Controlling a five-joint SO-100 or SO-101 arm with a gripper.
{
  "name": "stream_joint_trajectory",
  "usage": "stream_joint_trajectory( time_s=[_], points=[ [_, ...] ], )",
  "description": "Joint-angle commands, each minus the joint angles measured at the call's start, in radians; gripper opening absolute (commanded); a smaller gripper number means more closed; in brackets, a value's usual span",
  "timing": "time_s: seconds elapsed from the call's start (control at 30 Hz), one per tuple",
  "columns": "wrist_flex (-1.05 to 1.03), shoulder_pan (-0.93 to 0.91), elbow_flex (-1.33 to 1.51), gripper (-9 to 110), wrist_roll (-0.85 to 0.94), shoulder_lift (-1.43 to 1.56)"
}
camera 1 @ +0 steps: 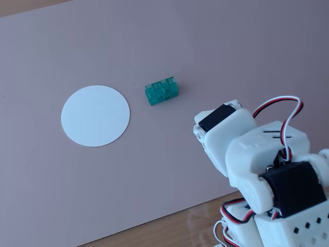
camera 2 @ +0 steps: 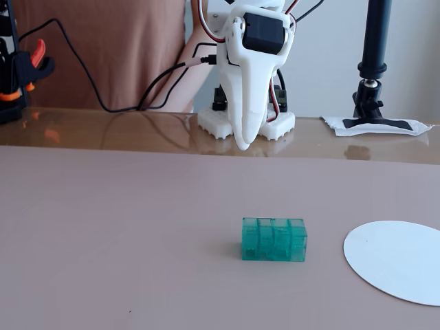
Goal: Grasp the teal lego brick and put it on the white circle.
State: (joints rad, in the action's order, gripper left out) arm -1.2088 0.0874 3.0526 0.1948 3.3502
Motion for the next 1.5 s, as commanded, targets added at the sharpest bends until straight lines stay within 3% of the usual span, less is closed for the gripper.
stream_joint_trajectory(
  time_s=[0.0,1.47],
  points=[
    [0.011,-0.005,-0.005,0,0.0,0.006],
    [0.011,0.008,-0.005,0,0.037,0.006]
  ],
)
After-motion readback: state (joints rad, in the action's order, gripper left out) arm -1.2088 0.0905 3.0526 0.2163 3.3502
